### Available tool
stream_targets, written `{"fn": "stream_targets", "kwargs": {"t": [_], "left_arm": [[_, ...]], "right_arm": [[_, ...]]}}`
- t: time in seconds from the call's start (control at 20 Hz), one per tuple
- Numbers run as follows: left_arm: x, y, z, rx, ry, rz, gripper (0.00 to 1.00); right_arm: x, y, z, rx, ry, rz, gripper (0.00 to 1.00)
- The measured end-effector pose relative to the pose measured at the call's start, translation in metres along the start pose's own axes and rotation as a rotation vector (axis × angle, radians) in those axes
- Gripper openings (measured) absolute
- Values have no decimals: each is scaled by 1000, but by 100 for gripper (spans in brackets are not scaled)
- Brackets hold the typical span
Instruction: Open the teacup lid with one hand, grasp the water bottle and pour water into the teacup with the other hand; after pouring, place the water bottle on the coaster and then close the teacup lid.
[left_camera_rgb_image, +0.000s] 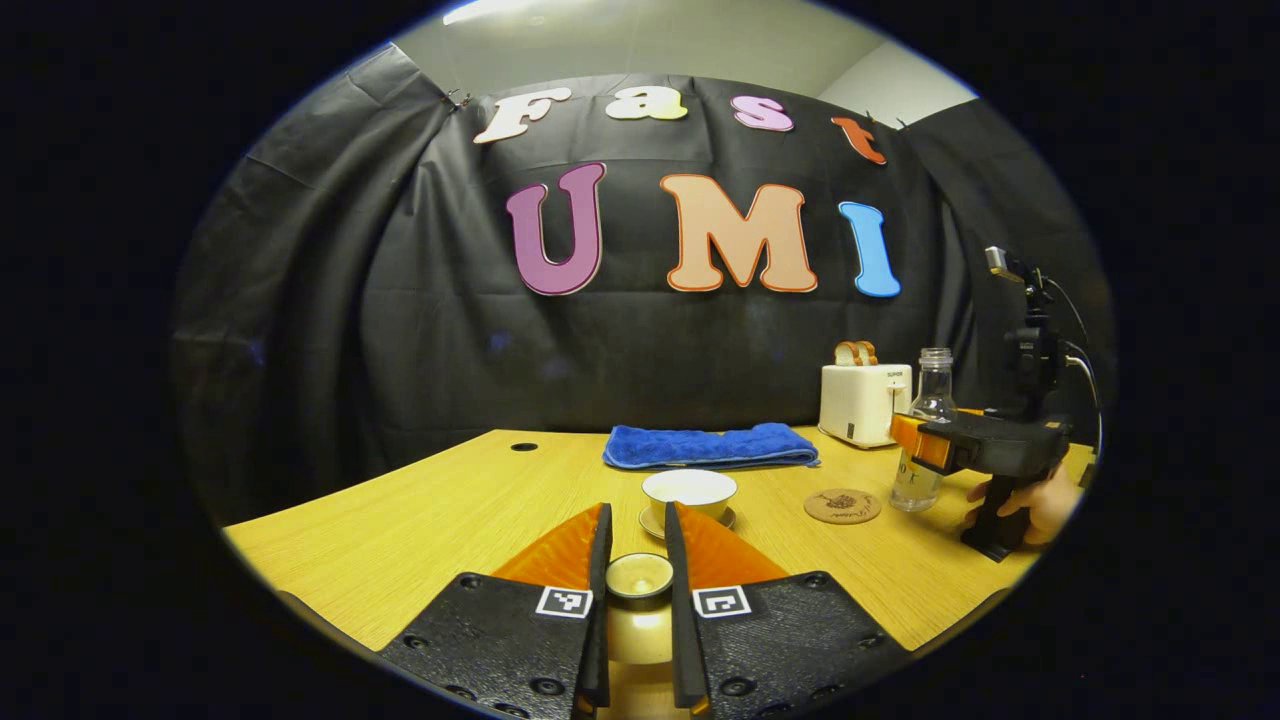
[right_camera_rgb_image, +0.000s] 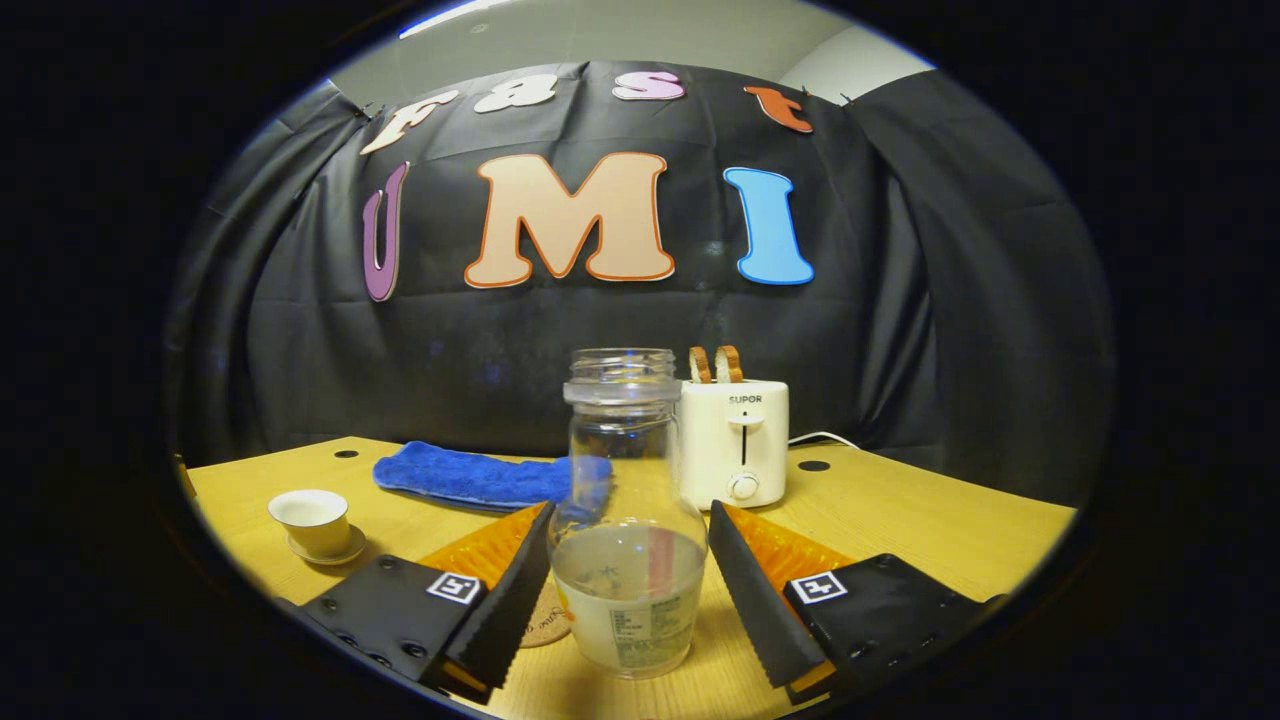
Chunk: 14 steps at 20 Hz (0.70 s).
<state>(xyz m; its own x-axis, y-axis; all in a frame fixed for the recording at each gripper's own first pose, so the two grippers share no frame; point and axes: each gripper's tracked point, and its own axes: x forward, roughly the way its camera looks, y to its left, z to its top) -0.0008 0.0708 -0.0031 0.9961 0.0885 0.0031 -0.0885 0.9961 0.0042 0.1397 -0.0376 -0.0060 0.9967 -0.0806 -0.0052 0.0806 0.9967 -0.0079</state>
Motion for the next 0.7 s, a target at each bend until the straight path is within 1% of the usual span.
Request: {"fn": "stream_targets", "kwargs": {"t": [0.05, 0.15, 0.35, 0.4, 0.55, 0.6, 0.65, 0.7], "left_arm": [[0, 0, 0, 0, 0, -7, 22], [2, 1, 1, -1, 1, -14, 22], [4, -2, 0, 0, 0, -32, 22], [6, -2, 0, -1, 1, -35, 22], [7, -3, 0, 0, -1, -50, 22], [7, -4, 1, 0, -2, -60, 24], [8, -5, 0, 0, -2, -67, 22], [8, -4, 0, -1, -2, -70, 22]], "right_arm": [[0, 1, 1, 1, 8, -1, 94], [2, 1, 1, -3, 7, -2, 80], [2, -1, -1, -5, 9, -8, 76], [2, 0, 0, -6, 9, -8, 70], [-1, 0, 0, -11, 8, -10, 71], [-2, 2, 1, -19, 10, -7, 72], [-2, 4, 2, -33, 7, -4, 71], [-2, 8, 2, -63, 8, 8, 71]]}}
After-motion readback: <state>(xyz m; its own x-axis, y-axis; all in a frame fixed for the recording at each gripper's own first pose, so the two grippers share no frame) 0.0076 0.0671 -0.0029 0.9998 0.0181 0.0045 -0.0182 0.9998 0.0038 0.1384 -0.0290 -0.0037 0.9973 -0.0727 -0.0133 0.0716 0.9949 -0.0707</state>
